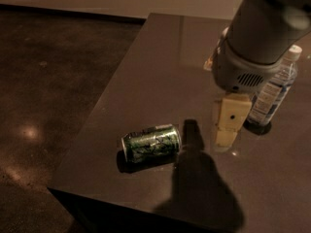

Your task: Place green can upright

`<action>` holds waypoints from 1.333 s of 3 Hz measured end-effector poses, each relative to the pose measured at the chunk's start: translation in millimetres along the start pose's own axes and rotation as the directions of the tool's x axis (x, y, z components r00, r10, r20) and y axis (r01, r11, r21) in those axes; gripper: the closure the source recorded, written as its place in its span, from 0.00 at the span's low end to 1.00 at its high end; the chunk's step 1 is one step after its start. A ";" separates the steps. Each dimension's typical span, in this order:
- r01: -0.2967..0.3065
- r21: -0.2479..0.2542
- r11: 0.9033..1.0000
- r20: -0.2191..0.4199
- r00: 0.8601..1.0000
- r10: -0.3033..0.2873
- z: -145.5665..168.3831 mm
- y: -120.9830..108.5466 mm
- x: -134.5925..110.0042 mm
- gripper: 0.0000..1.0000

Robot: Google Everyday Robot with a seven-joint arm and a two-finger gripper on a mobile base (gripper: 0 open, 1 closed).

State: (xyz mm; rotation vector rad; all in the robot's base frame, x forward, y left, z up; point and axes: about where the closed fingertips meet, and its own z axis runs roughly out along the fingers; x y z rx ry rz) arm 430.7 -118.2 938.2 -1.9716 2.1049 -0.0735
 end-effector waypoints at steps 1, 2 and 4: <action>0.036 -0.048 0.998 0.027 0.999 -0.034 22.8 9.3 -33.5 0.00; 0.073 -0.083 0.994 0.055 0.996 -0.069 40.7 20.3 -64.5 0.00; 0.169 -0.111 0.979 0.086 0.983 -0.160 71.8 50.8 -107.5 0.00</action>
Offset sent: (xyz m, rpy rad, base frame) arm -0.0150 0.1147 -0.0577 0.0635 0.1223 0.1536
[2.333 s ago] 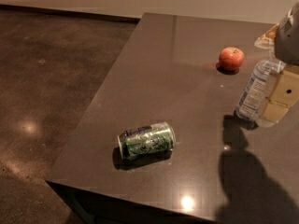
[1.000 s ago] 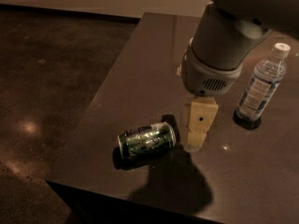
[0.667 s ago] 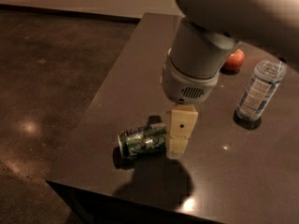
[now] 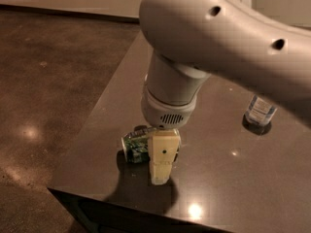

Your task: Place green can upright

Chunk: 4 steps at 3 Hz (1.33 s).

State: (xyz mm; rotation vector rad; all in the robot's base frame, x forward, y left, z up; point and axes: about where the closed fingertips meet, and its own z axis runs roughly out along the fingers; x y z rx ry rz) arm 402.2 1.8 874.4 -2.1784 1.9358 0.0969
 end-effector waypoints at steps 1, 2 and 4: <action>0.033 -0.021 0.999 -0.005 0.999 -0.034 13.5 3.5 -12.1 0.00; 0.066 -0.041 0.997 -0.020 0.998 -0.067 28.4 4.5 -21.7 0.00; 0.078 -0.073 0.994 -0.018 0.997 -0.079 37.9 5.9 -27.6 0.38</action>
Offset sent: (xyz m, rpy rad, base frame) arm -0.0038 0.0394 -0.0410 -0.0607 0.0400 0.1068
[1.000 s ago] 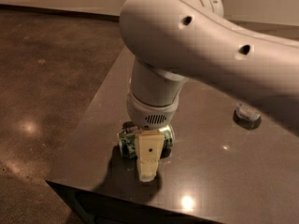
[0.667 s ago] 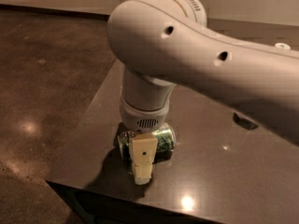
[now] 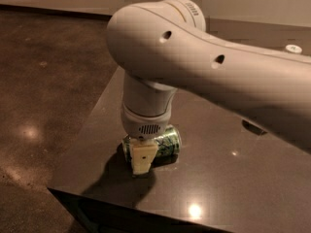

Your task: Place green can upright

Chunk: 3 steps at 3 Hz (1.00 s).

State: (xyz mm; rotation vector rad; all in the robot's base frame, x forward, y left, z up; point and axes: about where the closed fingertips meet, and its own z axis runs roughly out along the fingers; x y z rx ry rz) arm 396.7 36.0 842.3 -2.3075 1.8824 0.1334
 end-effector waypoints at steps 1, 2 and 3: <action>0.004 -0.018 1.000 0.047 0.999 -0.003 -4.0 -1.0 -0.3 0.61; -0.012 -0.036 0.999 0.195 0.981 0.019 -29.3 -9.9 0.3 0.85; -0.051 -0.013 0.999 0.318 0.947 0.052 -62.1 -20.5 0.8 1.00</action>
Offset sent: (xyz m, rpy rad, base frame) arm 0.0212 -0.0094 0.0649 0.3656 0.1361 -0.0121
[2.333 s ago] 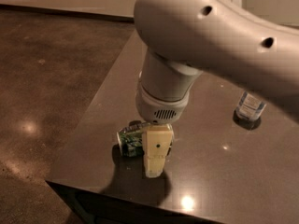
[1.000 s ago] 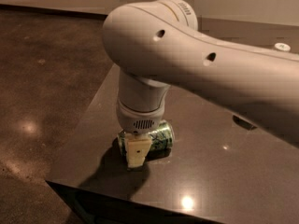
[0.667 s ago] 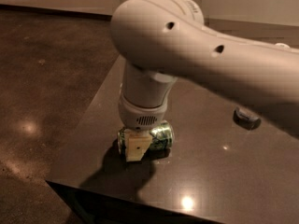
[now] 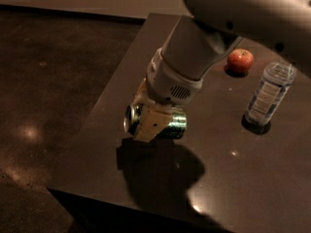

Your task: Place green can upright

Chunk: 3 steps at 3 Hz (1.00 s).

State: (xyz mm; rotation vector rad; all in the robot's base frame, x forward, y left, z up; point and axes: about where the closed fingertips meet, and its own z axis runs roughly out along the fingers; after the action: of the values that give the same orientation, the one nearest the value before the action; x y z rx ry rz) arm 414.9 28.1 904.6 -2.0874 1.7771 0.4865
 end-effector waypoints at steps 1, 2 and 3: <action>-0.067 0.063 0.996 0.141 0.988 0.058 -32.0 -5.9 -11.3 1.00; -0.179 0.185 0.966 0.262 0.957 0.127 -55.8 -14.7 -20.1 1.00; -0.324 0.292 0.900 0.415 0.891 0.185 -70.6 -34.1 -22.3 1.00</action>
Offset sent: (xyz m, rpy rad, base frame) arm 0.0358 -0.0195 0.0901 0.4568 -0.1795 -0.4625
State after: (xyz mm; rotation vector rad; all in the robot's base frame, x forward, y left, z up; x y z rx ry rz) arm 447.4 18.7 978.8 -1.4071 1.7581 0.5486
